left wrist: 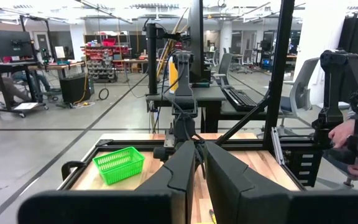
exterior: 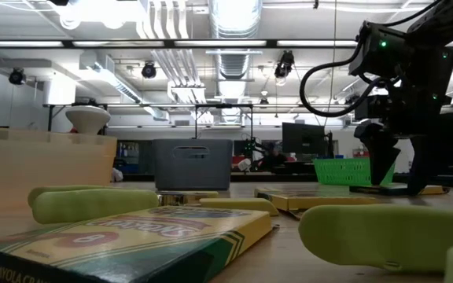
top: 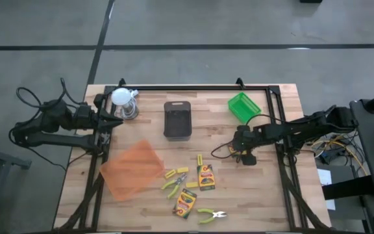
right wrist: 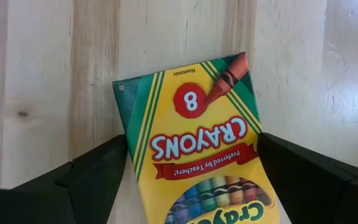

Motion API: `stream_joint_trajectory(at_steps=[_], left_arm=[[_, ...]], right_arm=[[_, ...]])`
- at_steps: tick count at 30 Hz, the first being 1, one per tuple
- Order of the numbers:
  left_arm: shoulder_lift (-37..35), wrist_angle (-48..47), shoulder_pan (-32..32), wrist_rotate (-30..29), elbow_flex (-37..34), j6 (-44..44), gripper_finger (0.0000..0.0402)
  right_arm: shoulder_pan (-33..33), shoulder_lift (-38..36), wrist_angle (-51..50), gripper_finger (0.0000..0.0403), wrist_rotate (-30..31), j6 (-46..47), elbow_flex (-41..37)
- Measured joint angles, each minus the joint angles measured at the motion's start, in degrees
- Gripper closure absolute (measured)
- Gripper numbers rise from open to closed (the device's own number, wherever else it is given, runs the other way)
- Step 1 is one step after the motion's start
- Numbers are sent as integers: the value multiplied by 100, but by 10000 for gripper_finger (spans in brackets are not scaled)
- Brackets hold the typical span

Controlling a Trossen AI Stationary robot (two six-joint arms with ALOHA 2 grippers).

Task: Pick & Place School Supplies
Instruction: Put the pack of crayons into the orange bin

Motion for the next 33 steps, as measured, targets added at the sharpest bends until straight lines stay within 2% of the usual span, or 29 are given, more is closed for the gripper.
stream_joint_trajectory(at_steps=[20, 33], left_arm=[[0, 1, 0, 0, 0, 0, 358], [0, 1, -1, 0, 0, 0, 358]], right_arm=[[1, -33, 320, 51, -219, -15, -22], [4, -24, 449, 76, -351, -126, -22]])
